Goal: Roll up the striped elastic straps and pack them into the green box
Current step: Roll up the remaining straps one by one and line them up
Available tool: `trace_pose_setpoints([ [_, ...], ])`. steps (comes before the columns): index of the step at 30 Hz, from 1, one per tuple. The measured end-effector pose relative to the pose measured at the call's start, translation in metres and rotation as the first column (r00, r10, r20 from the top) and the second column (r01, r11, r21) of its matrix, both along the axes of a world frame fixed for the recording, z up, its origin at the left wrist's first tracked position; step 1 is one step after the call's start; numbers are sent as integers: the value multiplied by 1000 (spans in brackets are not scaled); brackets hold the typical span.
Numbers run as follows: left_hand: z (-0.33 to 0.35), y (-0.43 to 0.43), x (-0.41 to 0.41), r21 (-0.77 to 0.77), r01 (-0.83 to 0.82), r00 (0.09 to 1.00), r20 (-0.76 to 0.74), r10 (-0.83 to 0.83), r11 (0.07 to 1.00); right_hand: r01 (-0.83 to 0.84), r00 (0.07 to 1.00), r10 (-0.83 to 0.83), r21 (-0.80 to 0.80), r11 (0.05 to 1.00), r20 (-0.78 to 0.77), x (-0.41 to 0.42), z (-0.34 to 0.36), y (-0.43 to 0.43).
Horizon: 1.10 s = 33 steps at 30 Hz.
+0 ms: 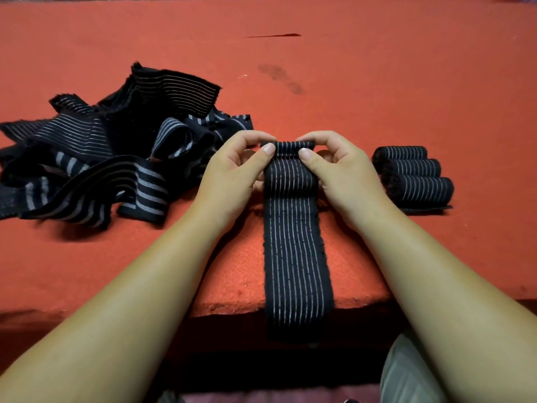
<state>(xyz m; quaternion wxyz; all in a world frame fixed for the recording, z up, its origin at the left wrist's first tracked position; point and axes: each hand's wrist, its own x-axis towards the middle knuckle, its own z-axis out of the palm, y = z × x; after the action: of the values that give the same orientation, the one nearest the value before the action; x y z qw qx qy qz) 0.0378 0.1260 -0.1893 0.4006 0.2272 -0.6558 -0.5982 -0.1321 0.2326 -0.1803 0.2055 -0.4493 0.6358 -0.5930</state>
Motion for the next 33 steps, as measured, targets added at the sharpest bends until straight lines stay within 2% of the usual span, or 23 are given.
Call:
trace_pose_setpoints([
  [4, 1, 2, 1, 33, 34, 999, -16, -34, 999, -35, 999, 35, 6, 999, 35, 3, 3, 2],
  [9, 0, -3, 4, 11, 26, 999, -18, -26, 1000, -100, 977, 97, 3, 995, 190, 2, 4, 3],
  [11, -2, -4, 4, -24, 32, 999, -13, -33, 999, -84, 981, 78, 24, 996, 176, 0, 4, 2],
  [14, -4, -7, 1, -33, 22, 1000, -6, -22, 999, -79, 995, 73, 81, 994, 67, -3, 3, 0],
  [17, -3, -7, 1, 0, -6, 1000, 30, 6, 1000, -70, 997, 67, 64, 995, 46, -5, 0, -1],
  [21, -4, -2, 1, -46, 21, 998, 62, -18, 999, -67, 998, 66, 36, 997, 7, -2, 2, 0],
  [28, -6, -5, 3, -71, 2, 999, 40, 1, 997, -85, 993, 81, 49, 995, 81, 1, 1, 0],
  [33, -4, -2, 2, 20, 37, 999, 37, -38, 999, -54, 994, 51, 29, 998, 101, 0, -1, 0],
])
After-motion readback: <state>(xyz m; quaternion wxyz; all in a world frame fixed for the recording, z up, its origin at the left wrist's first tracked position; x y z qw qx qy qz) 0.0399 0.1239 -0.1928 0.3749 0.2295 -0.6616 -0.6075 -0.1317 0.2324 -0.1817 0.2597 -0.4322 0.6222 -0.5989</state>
